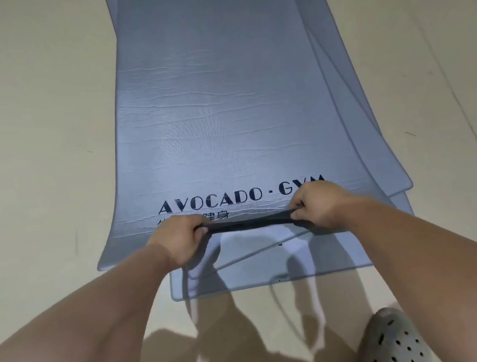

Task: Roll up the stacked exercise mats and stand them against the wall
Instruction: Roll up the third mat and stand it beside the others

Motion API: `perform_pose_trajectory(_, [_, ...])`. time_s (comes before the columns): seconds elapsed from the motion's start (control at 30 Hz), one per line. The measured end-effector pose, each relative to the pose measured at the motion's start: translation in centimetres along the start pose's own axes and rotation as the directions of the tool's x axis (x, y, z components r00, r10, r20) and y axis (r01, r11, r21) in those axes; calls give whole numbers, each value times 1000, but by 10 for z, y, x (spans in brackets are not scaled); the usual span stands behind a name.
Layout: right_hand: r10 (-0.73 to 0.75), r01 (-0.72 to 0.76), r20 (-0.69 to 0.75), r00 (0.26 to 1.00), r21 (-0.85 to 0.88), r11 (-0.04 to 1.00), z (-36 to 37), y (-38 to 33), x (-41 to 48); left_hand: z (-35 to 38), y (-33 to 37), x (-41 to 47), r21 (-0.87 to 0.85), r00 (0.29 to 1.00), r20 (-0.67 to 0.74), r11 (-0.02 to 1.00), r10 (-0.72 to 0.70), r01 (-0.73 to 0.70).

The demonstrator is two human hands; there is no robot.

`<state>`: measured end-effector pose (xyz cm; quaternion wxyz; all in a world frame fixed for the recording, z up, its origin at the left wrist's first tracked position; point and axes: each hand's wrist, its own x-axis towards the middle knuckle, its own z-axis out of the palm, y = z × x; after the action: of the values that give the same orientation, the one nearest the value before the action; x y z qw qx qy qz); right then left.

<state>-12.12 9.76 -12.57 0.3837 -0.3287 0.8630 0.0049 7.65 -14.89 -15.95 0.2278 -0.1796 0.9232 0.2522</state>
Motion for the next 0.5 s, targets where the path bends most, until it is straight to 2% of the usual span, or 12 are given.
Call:
perform_pose_trajectory(0.17, [-15,-9,178,984,132,991,18,-4,1,-9,-12,6,9,990,122,997,-75,74])
perform_pose_trajectory(0.27, [38,-70,161,986,202,977,34,-3,-3,-9,-14,9,-33,986,136,995,-93,98])
perform_pose_trajectory(0.37, [133,-133,19,991,265,955,43,-9,-12,-5,-16,13,-29,990,66,991,-125,127])
perform_pose_trajectory(0.43, [166,-150,-179,970,101,984,45,-20,-16,-5,-19,16,-24,981,13,980,-195,196])
perform_pose_trajectory(0.5, [40,-107,-441,896,-130,986,50,-31,-15,-12,-19,22,-24,967,-22,967,-254,253])
